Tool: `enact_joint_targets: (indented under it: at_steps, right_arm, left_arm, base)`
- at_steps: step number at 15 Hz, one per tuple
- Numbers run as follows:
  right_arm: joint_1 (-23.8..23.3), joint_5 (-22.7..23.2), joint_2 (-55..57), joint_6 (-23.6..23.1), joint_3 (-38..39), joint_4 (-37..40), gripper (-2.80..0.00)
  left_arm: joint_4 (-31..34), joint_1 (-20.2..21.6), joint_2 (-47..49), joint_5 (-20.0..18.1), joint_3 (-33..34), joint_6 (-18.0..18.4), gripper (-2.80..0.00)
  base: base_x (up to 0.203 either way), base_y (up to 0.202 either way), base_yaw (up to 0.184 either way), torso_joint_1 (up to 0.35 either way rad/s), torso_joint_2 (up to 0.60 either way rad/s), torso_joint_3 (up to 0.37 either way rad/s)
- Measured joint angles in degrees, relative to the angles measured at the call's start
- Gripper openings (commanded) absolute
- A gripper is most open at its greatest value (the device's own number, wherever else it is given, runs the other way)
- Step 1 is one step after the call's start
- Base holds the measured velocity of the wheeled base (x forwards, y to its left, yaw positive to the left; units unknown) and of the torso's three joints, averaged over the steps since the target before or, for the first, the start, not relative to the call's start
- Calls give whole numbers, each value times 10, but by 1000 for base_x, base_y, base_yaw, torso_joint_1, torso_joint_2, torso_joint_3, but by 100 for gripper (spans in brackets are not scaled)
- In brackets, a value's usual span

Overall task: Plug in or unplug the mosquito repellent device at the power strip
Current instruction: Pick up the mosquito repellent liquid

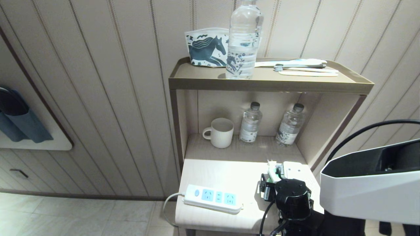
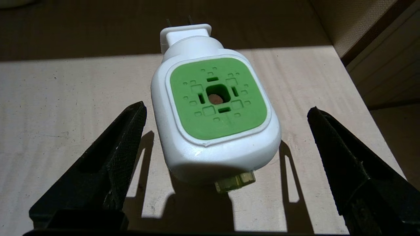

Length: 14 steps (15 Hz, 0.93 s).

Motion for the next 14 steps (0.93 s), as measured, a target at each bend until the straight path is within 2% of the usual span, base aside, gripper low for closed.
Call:
enact_joint_targets:
  at_steps: [14]
  right_arm:
    - [9,-11,9,13,-2,0,0]
  left_arm:
    - [0,0,0,0,0,0,-280]
  base:
    - [0,0,0,0,0,0]
